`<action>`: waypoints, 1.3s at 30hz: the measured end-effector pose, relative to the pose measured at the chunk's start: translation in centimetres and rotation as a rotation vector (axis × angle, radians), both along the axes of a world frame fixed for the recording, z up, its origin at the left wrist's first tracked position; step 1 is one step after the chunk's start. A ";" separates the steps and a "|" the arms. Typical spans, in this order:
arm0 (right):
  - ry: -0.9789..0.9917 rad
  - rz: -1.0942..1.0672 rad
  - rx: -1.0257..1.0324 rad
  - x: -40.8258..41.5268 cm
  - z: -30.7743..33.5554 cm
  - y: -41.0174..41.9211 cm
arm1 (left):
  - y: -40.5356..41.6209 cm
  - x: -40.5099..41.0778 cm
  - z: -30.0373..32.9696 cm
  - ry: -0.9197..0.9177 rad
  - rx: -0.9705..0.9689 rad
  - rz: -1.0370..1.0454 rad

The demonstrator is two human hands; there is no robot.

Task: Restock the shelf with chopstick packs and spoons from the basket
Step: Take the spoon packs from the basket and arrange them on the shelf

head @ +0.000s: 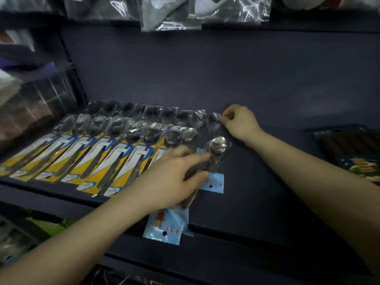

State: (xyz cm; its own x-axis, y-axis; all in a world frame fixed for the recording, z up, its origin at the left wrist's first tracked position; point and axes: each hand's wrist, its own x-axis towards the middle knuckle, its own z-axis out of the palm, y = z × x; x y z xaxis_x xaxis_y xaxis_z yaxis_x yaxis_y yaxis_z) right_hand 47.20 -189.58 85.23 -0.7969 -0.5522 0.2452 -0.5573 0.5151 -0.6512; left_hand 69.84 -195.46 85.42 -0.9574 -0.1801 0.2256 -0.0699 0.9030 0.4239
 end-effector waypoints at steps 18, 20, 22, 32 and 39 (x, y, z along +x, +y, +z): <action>-0.362 0.193 -0.086 4.5 1.1 0.0 | -5.9 -0.8 0.2 -0.371 -0.126 -0.231; -0.237 0.151 -0.041 4.4 0.1 -1.0 | -5.8 -0.9 0.3 -0.340 -0.121 -0.238; -0.172 0.083 -0.069 4.1 -0.5 -1.5 | -5.6 -1.1 0.2 -0.327 -0.172 -0.251; 0.004 0.044 0.053 5.2 -1.3 -0.1 | -4.9 -1.4 -0.2 -0.300 -0.289 -0.299; 0.143 0.249 0.274 3.4 -0.5 1.8 | -4.5 -1.3 -0.2 -0.312 -0.210 -0.336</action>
